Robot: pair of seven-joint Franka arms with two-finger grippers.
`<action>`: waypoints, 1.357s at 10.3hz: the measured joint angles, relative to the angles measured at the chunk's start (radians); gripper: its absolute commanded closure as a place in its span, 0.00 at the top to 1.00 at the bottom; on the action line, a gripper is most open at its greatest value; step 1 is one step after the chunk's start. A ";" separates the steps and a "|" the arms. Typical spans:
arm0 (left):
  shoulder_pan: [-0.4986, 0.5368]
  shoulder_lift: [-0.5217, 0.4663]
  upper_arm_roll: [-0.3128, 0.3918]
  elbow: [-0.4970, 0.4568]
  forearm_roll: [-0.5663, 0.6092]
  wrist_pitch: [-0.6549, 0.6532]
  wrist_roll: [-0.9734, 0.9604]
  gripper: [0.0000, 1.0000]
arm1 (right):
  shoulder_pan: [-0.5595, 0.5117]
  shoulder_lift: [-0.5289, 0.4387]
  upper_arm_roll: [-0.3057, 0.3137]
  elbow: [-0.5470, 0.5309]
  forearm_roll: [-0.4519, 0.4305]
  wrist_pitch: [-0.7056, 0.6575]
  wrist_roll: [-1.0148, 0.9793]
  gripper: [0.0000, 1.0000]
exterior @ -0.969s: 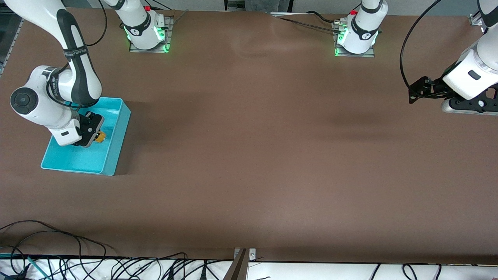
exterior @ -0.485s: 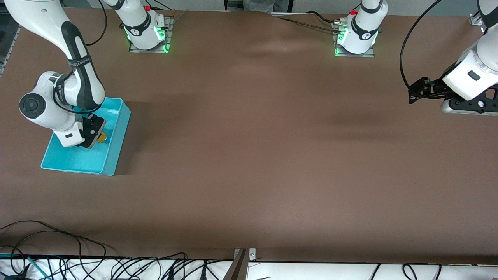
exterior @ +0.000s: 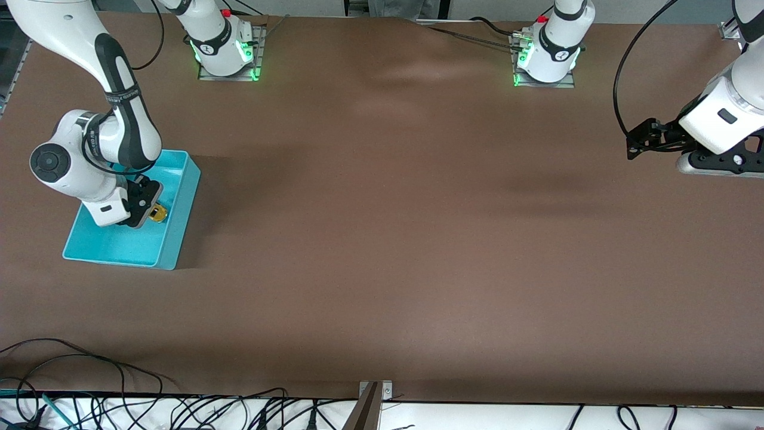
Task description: Wind up and store yellow beetle car
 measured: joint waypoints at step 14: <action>0.000 0.001 0.000 0.001 0.000 0.000 0.000 1.00 | 0.065 -0.092 0.018 0.734 0.040 -0.820 1.073 1.00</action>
